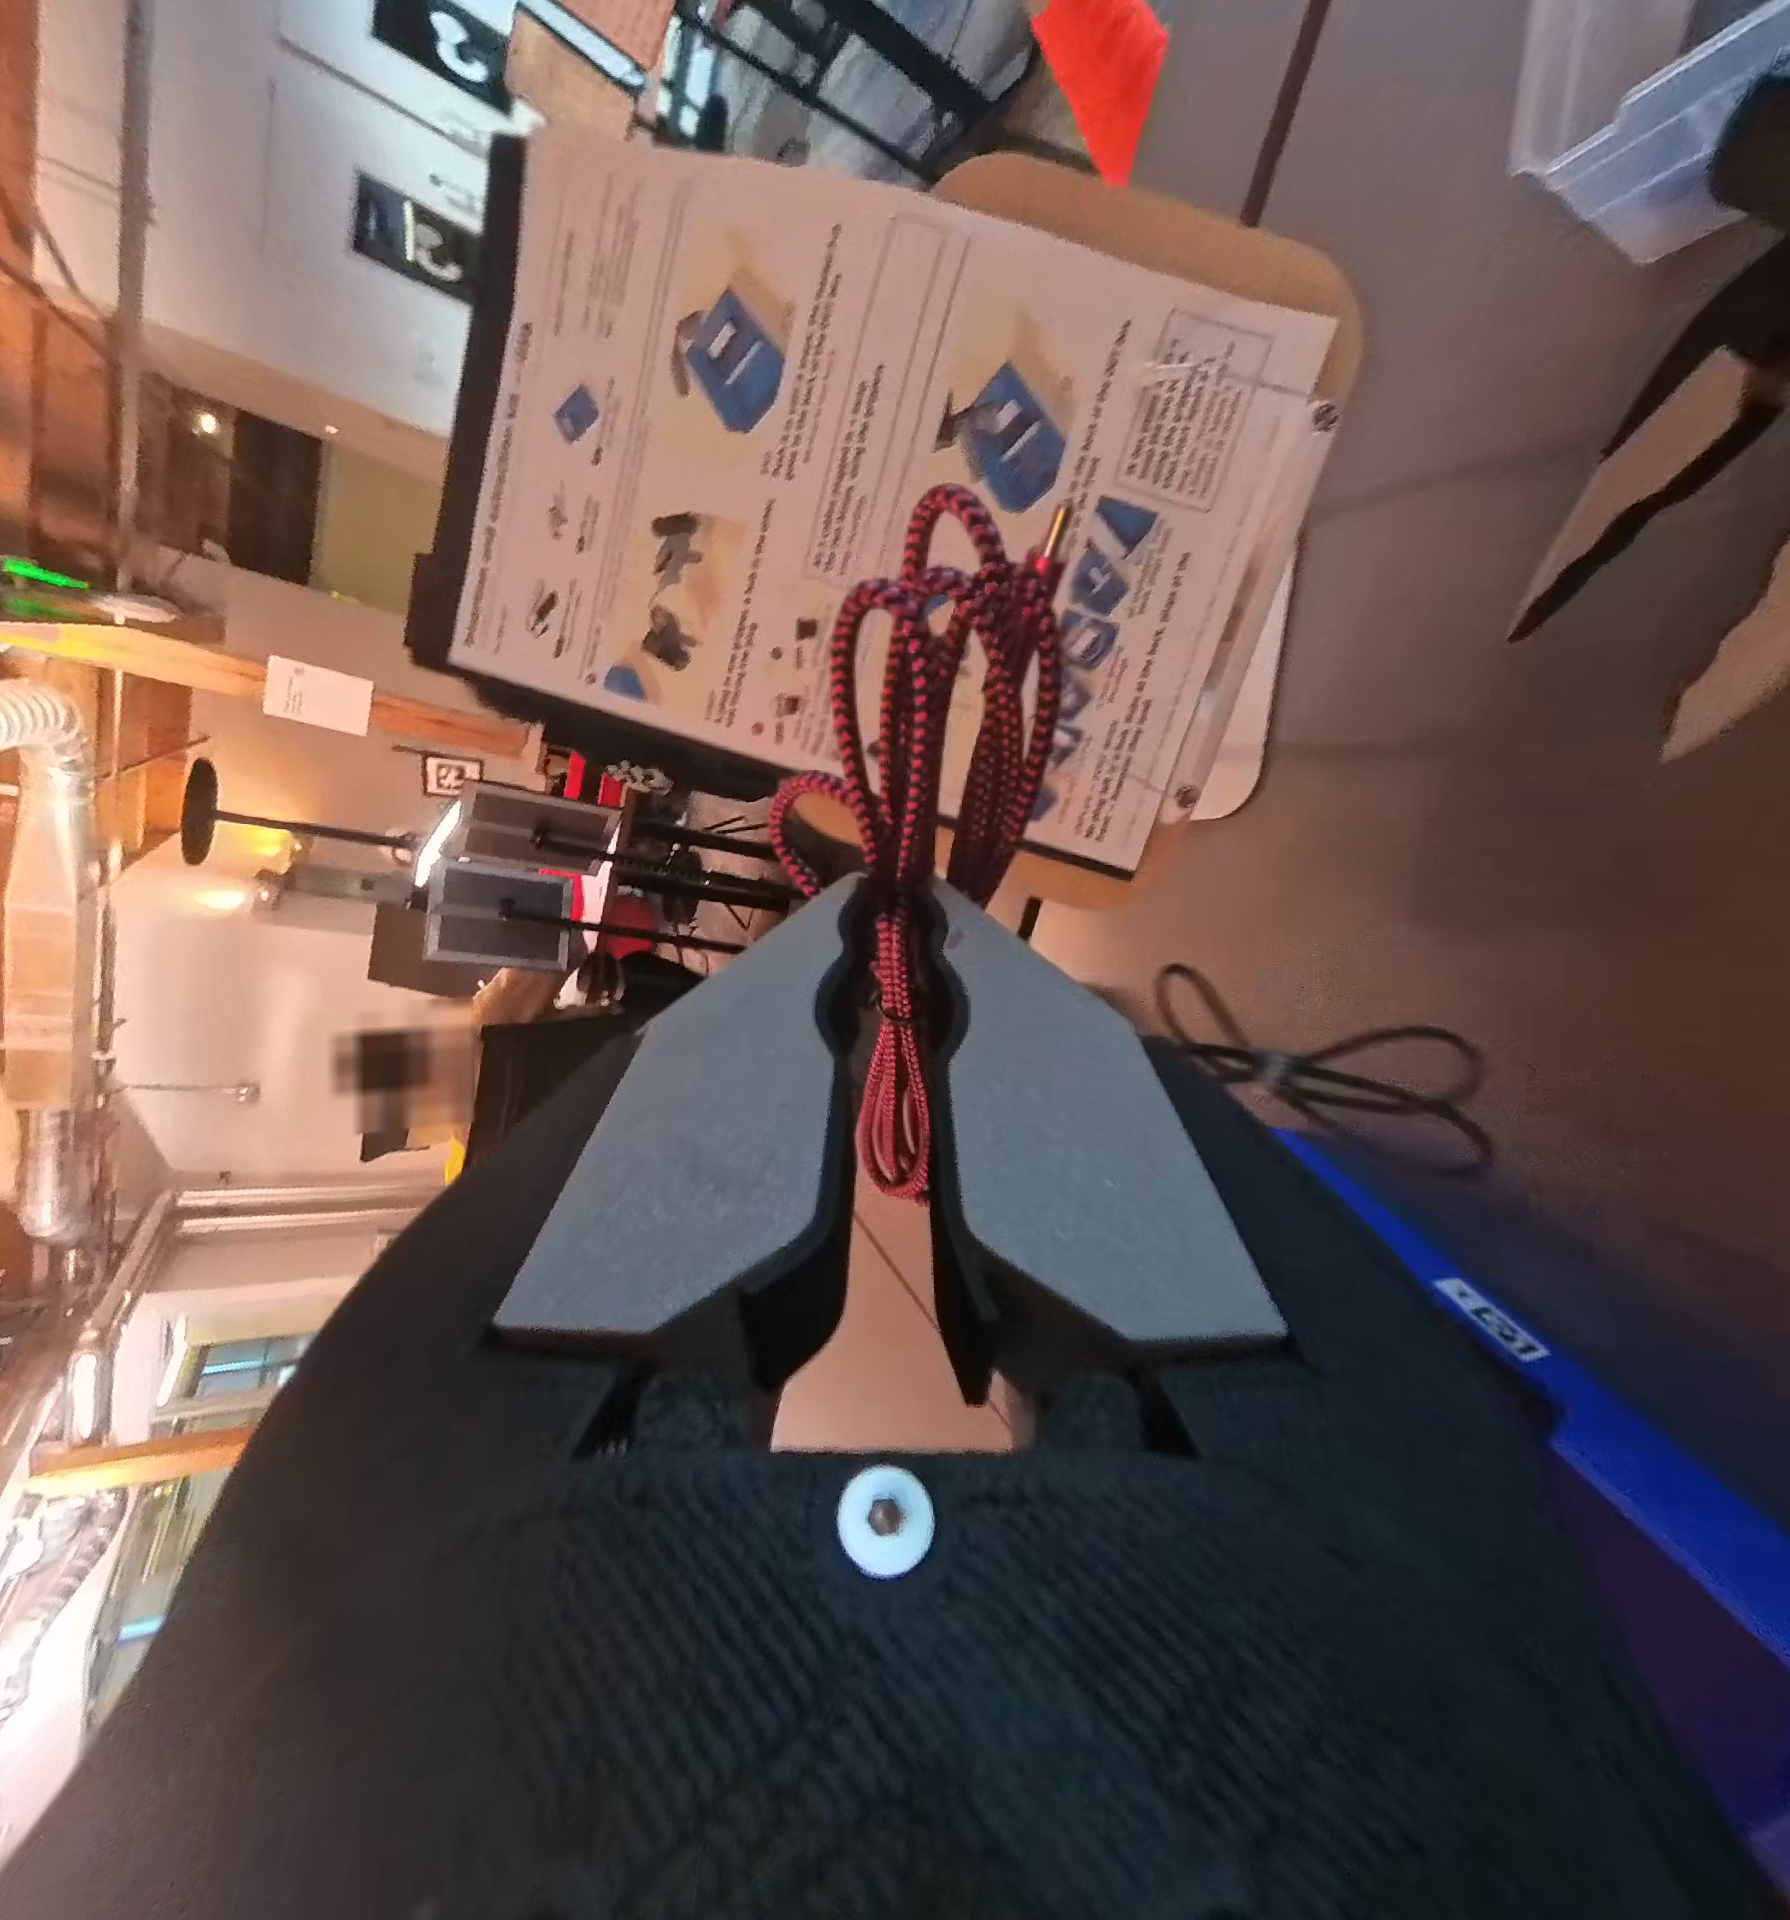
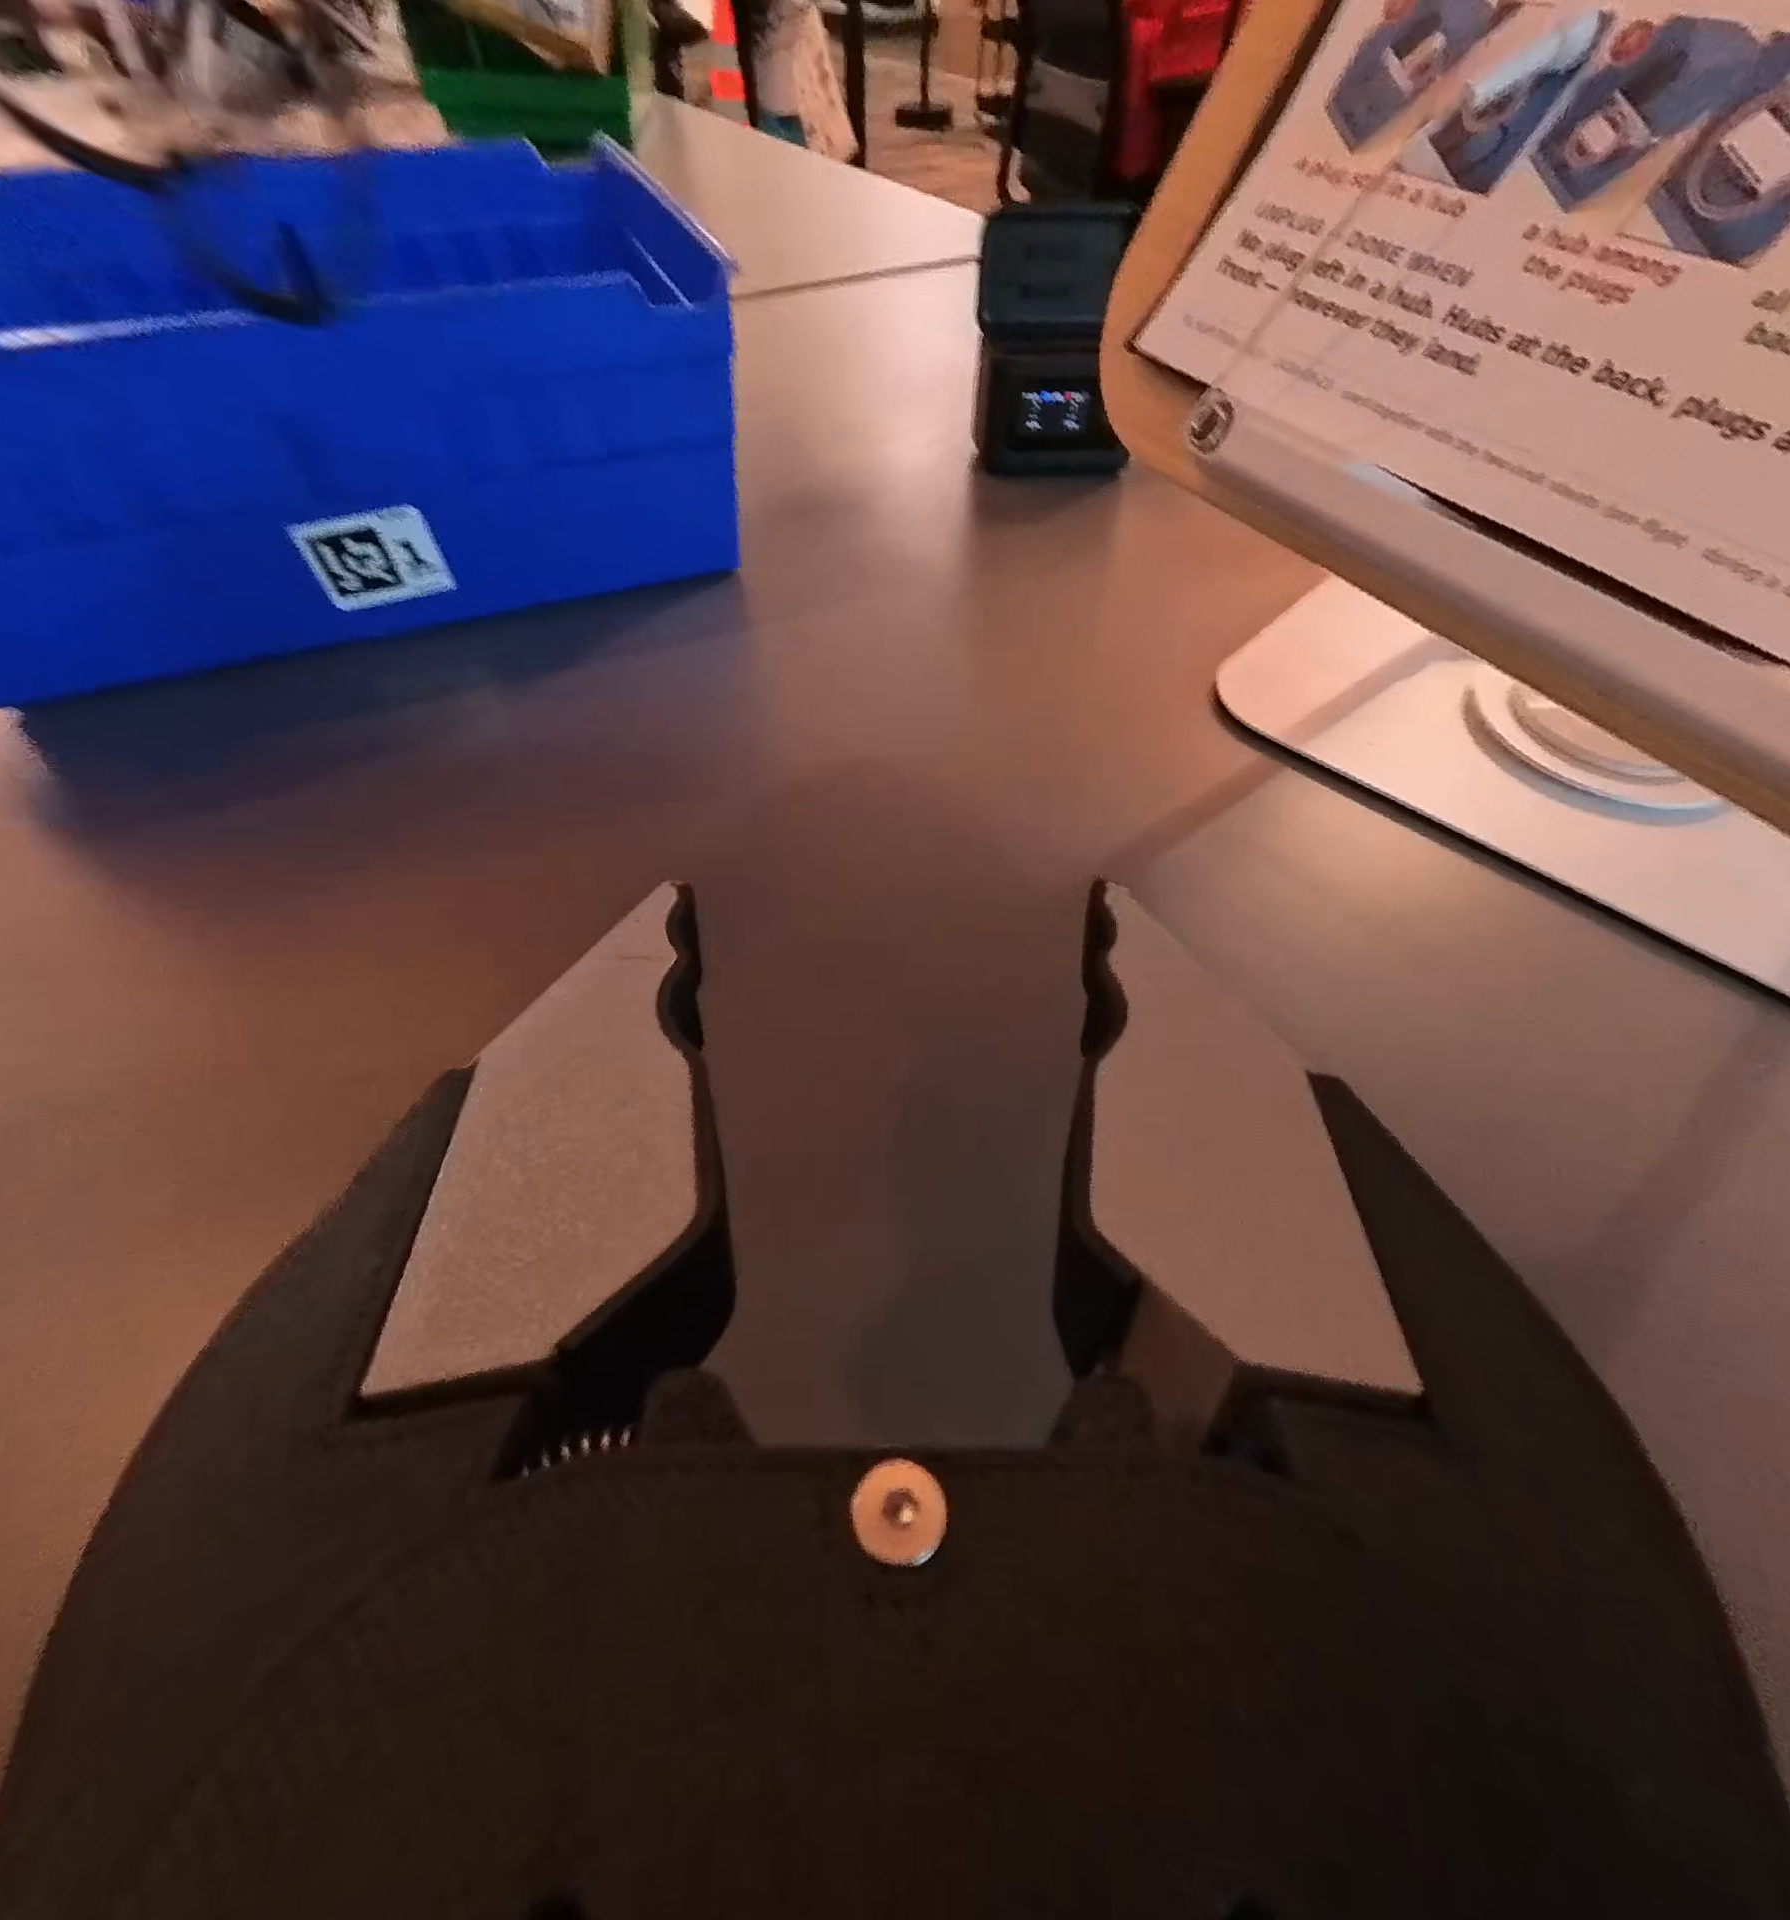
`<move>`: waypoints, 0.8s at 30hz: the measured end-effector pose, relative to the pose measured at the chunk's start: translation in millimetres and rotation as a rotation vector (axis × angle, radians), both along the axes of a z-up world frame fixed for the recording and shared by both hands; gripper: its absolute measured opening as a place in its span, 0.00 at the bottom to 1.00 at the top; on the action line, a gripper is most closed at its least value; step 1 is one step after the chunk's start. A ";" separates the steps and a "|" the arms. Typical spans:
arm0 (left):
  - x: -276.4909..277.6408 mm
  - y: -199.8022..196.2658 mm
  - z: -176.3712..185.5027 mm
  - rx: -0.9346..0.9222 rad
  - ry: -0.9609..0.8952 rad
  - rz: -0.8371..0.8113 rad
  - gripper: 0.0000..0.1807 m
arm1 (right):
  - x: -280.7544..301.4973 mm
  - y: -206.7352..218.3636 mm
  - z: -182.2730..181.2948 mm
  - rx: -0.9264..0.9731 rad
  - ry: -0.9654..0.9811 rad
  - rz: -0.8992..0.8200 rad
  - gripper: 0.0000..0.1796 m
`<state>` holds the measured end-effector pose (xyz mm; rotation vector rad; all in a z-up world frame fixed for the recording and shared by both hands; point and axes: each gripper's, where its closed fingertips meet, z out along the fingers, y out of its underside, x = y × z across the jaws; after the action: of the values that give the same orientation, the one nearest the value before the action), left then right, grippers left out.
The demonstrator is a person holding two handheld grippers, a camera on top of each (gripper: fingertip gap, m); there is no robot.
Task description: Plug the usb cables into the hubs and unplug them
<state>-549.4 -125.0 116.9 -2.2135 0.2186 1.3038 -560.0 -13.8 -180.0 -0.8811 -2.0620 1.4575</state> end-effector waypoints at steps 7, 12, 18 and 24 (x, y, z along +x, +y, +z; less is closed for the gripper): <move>4.1 35.3 -56.7 -0.062 -0.154 0.011 0.02 | 32.2 -20.5 46.0 -0.164 0.116 0.170 0.51; -12.5 51.5 -109.8 -0.109 -0.340 0.131 0.03 | 53.1 -30.2 65.7 -0.164 0.248 0.184 0.53; -6.5 96.0 -155.1 -0.158 -0.375 0.016 0.02 | 54.5 -43.6 60.0 -0.126 0.209 0.168 0.55; 34.4 126.9 -160.6 -0.223 -0.282 -0.352 0.02 | 28.5 -12.2 49.4 -0.127 0.154 0.056 0.59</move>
<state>-515.0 1.9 -43.6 -2.3745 0.6384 0.8014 -531.4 -26.0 -130.5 -0.7392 -1.9134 1.6470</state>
